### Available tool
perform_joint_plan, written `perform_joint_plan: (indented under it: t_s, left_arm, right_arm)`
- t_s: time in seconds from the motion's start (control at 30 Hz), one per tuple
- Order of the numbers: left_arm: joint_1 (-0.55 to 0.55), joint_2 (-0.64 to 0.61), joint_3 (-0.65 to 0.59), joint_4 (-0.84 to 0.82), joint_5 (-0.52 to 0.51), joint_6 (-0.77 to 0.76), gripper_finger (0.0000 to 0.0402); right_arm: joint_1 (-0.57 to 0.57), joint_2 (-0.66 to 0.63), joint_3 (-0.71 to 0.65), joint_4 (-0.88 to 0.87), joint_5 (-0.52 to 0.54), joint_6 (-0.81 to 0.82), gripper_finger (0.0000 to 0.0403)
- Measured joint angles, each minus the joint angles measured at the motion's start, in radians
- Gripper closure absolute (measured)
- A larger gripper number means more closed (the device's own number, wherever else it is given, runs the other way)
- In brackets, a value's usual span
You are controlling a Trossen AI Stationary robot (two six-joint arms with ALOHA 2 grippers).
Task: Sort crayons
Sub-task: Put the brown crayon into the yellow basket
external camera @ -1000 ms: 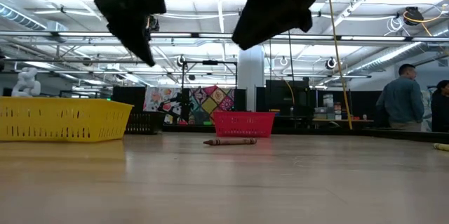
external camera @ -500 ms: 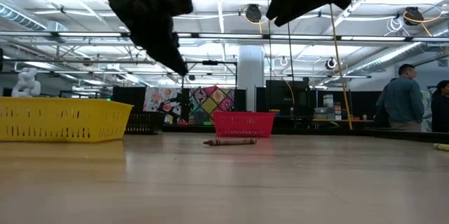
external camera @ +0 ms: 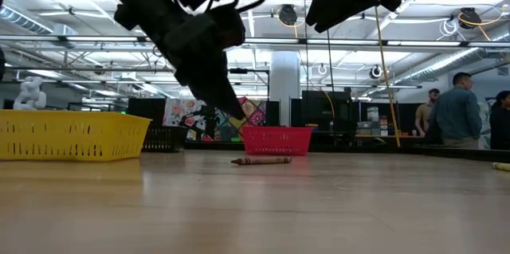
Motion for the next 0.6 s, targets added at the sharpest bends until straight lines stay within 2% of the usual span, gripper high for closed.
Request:
perform_joint_plan:
  t_s: [0.2,0.6]
  left_arm:
    - [-0.001,0.04,0.0,0.047,-0.021,-0.116,0.0329]
    - [-0.005,0.091,-0.001,0.081,-0.08,-0.173,0.0329]
  right_arm:
    - [0.0,0.0,0.0,0.0,-0.001,-0.002,0.0307]
    - [0.0,0.0,0.0,0.005,-0.001,-0.002,0.0307]
